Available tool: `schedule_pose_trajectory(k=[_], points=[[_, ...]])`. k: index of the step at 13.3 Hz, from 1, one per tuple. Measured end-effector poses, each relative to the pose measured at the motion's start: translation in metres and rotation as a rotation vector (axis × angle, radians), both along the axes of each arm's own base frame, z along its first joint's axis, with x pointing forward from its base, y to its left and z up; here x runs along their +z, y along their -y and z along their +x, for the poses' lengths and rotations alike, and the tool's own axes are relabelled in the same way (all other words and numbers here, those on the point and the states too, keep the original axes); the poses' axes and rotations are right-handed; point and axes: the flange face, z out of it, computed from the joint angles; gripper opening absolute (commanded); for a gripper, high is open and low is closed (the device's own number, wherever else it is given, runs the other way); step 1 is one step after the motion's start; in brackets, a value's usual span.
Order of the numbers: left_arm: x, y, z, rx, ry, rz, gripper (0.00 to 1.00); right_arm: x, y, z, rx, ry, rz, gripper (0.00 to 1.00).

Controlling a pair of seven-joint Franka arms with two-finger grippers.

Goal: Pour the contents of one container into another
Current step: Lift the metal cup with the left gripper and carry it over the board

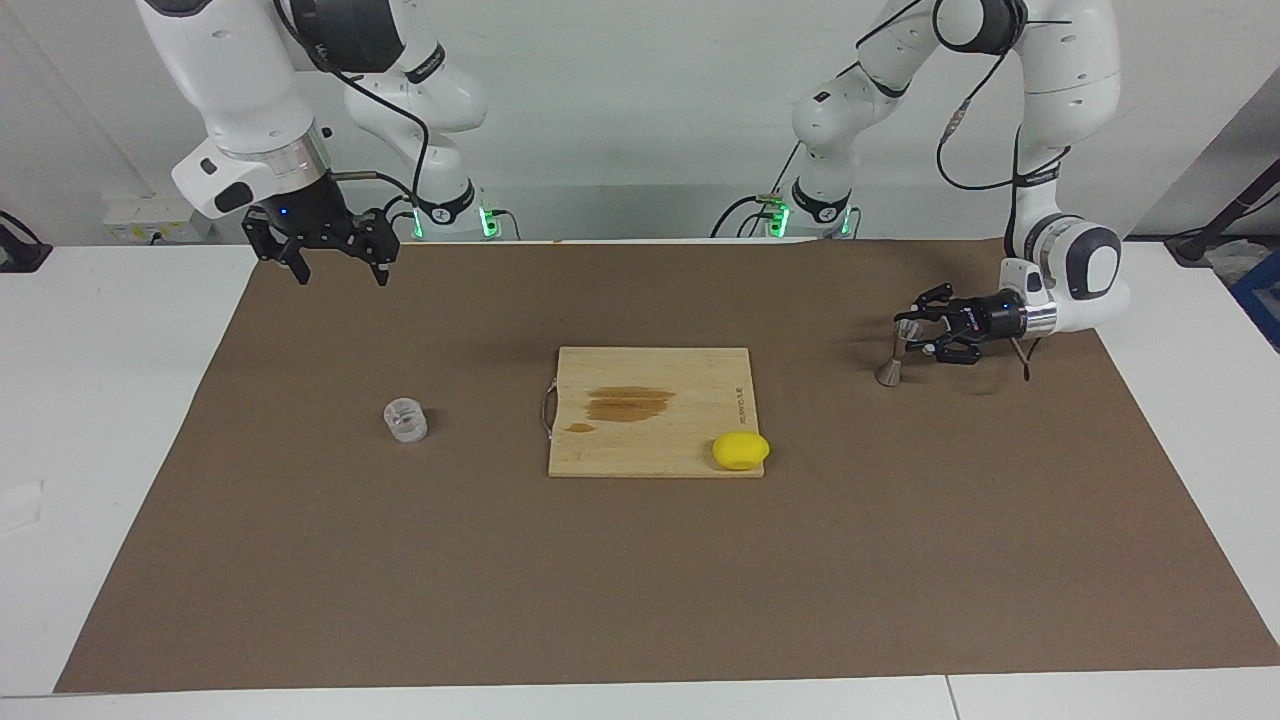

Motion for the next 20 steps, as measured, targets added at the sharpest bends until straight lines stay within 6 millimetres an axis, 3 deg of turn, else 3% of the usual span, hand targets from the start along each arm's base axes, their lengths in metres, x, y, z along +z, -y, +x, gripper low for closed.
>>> schedule_pose_trajectory(k=[5, 8, 14, 20], points=[[0.006, 0.007, 0.008, 0.018, 0.002, -0.029, 0.33, 0.0, 0.0, 0.0, 0.0, 0.0, 0.0, 1.0], [0.016, 0.031, 0.023, -0.008, -0.049, -0.046, 0.34, 0.0, 0.0, 0.0, 0.0, 0.0, 0.0, 1.0], [0.025, 0.116, 0.046, -0.098, -0.062, -0.095, 0.34, 0.0, 0.001, 0.0, -0.001, 0.0, 0.0, 1.0], [0.028, 0.207, 0.056, -0.151, -0.111, -0.122, 0.34, -0.006, 0.031, 0.003, -0.099, 0.007, 0.0, 1.0]])
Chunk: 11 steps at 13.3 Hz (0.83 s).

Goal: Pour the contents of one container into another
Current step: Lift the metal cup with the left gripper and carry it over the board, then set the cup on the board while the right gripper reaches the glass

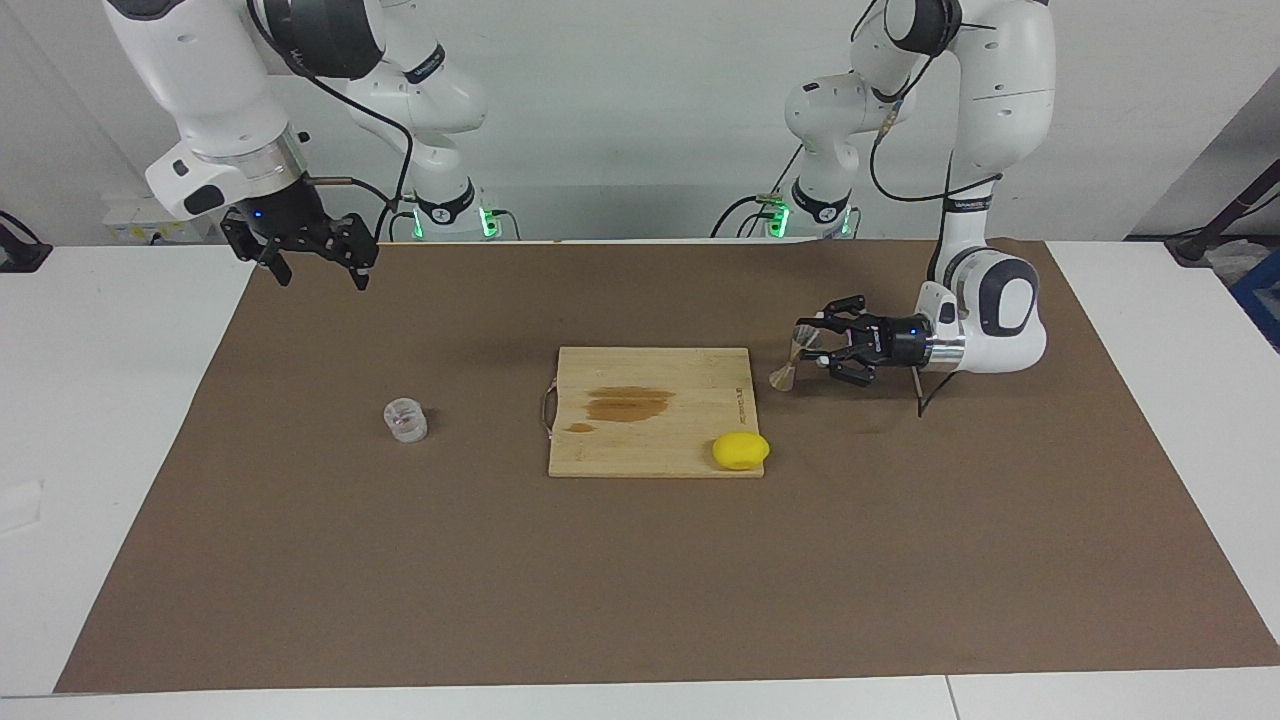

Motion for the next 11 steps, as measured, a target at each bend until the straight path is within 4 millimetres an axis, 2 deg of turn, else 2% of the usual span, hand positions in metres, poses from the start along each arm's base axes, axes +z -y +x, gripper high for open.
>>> schedule_pose_trajectory(k=[4, 8, 11], points=[[-0.001, 0.05, -0.003, 0.037, -0.02, -0.022, 0.34, -0.022, 0.009, 0.0, -0.284, -0.031, 0.055, 1.0], [0.001, 0.122, -0.007, 0.088, -0.032, -0.025, 0.34, -0.04, 0.019, 0.006, -0.651, -0.055, 0.131, 1.0], [-0.002, 0.173, -0.017, 0.142, -0.058, -0.025, 0.35, -0.068, 0.034, 0.018, -0.938, -0.085, 0.223, 1.0]])
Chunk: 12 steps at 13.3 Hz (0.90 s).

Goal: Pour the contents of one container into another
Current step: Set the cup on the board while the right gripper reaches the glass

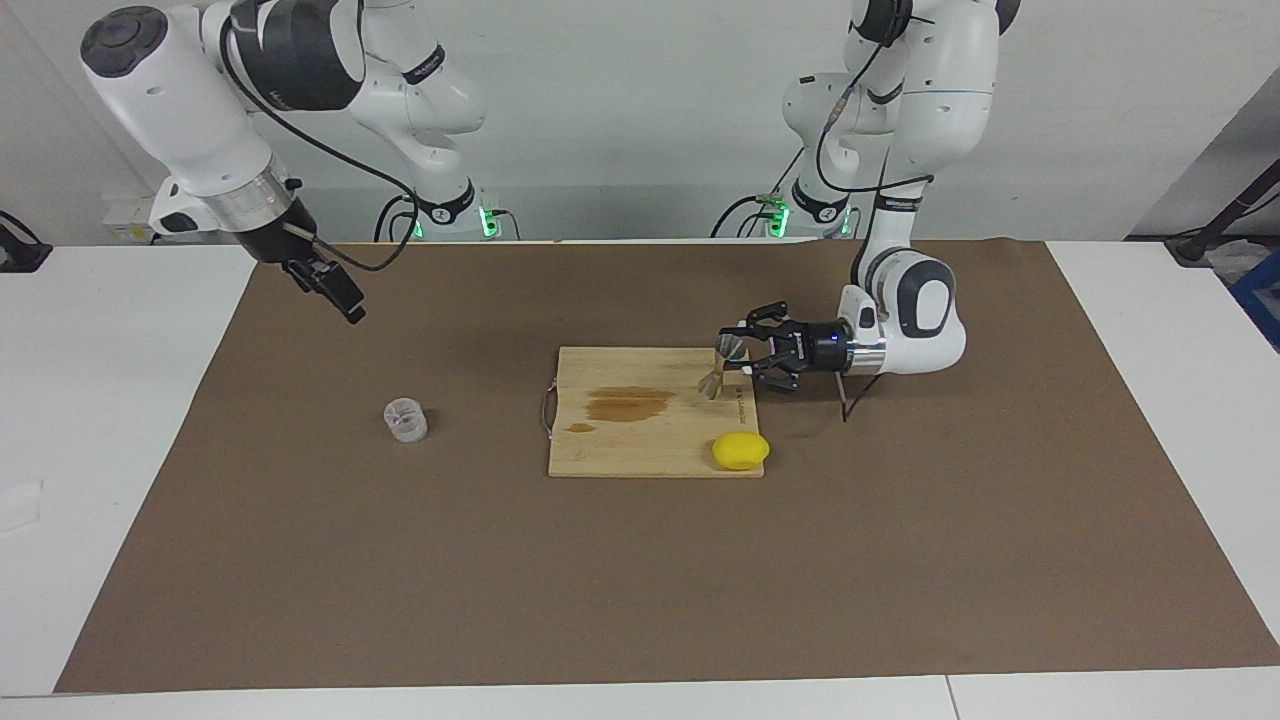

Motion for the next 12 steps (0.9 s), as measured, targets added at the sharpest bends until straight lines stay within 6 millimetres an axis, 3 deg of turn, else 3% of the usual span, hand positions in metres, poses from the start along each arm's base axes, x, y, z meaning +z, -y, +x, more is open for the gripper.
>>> schedule_pose_trajectory(k=[3, 6, 10, 11, 12], points=[[-0.004, 0.039, -0.011, 0.06, -0.026, 0.014, 0.35, -0.043, 0.025, 0.012, -0.216, -0.07, 0.106, 1.0], [-0.01, 0.067, -0.023, 0.13, 0.075, 0.069, 0.35, -0.086, 0.055, 0.024, -0.385, -0.114, 0.196, 1.0], [-0.016, 0.069, -0.026, 0.16, 0.148, 0.121, 0.38, -0.148, 0.086, 0.018, -0.592, -0.128, 0.306, 1.0], [-0.018, 0.069, -0.026, 0.16, 0.151, 0.128, 0.43, -0.163, 0.086, 0.015, -0.623, -0.142, 0.33, 1.0], [-0.018, 0.069, -0.027, 0.161, 0.153, 0.132, 0.55, -0.175, 0.085, 0.014, -0.644, -0.158, 0.353, 1.0]])
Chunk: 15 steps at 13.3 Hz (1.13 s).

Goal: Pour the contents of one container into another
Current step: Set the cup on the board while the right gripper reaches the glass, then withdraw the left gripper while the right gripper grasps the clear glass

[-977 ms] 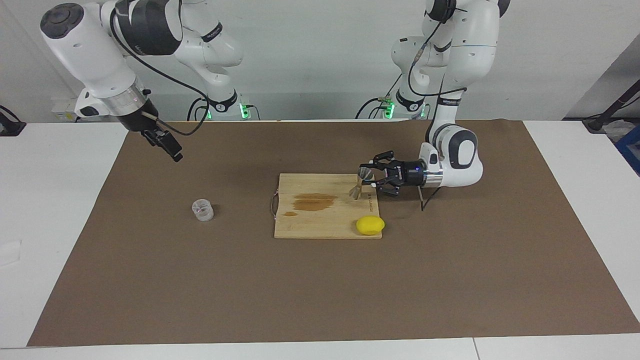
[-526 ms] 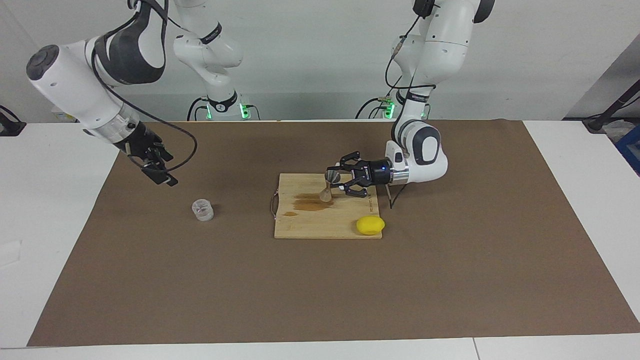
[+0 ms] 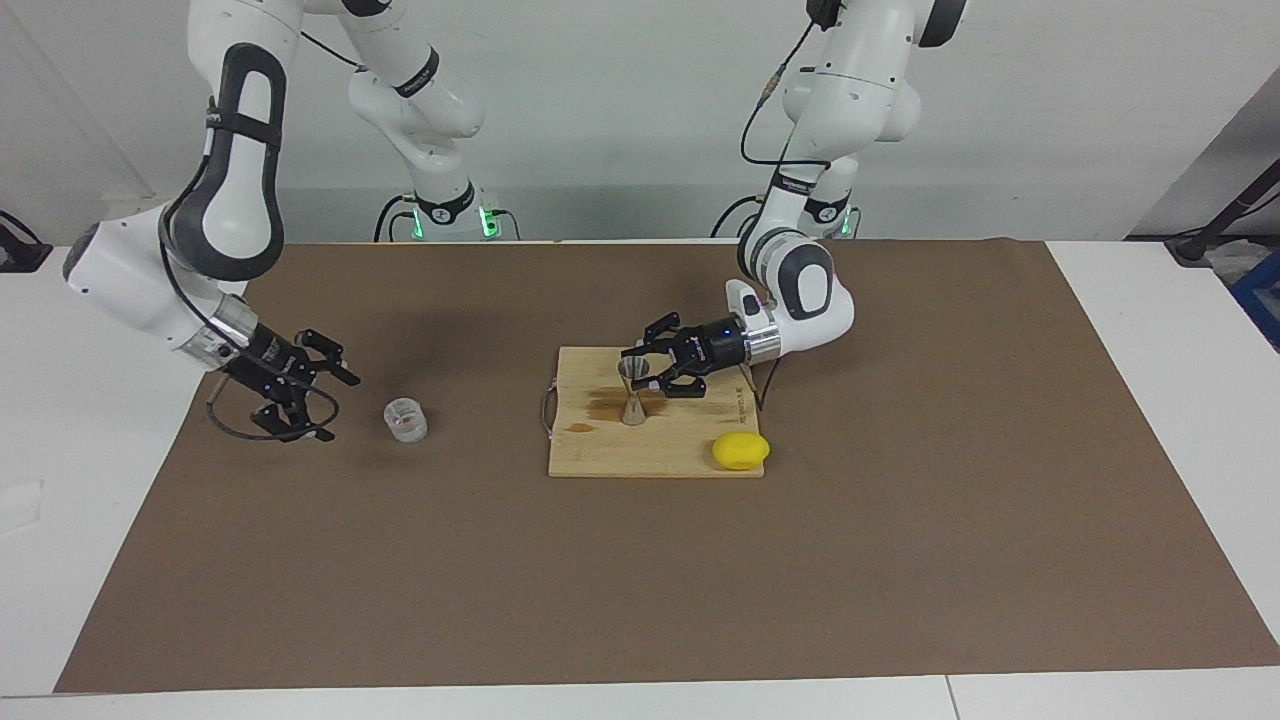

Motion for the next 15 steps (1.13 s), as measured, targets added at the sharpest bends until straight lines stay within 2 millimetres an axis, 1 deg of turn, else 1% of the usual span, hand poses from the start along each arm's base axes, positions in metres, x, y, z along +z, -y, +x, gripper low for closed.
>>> schedule_pose_trajectory(k=[1, 4, 7, 8, 10, 12, 14, 15], points=[[0.0, 0.0, 0.0, 0.0, 0.001, 0.001, 0.99, -0.011, -0.002, -0.002, -0.019, -0.013, 0.027, 1.0], [-0.002, 0.001, -0.001, 0.002, -0.002, 0.012, 1.0, -0.041, -0.007, -0.011, -0.066, -0.012, 0.087, 1.0], [-0.002, -0.002, 0.0, 0.008, -0.001, 0.013, 1.0, -0.06, -0.012, -0.02, -0.083, -0.007, 0.112, 1.0], [-0.001, -0.005, 0.003, 0.016, 0.001, 0.013, 1.0, -0.065, -0.014, -0.023, -0.084, 0.006, 0.137, 1.0], [0.003, -0.021, 0.013, 0.046, 0.01, 0.013, 1.0, -0.08, -0.015, -0.033, -0.088, 0.03, 0.161, 1.0], [0.011, -0.042, 0.023, 0.046, 0.038, 0.036, 1.0, -0.086, -0.016, -0.038, -0.096, 0.033, 0.172, 1.0], [0.014, -0.069, 0.033, 0.019, 0.073, 0.082, 1.0, -0.09, -0.018, -0.039, -0.098, 0.046, 0.189, 1.0], [0.016, -0.086, 0.039, 0.0, 0.092, 0.105, 1.0, -0.094, -0.018, -0.039, -0.104, 0.051, 0.203, 1.0]])
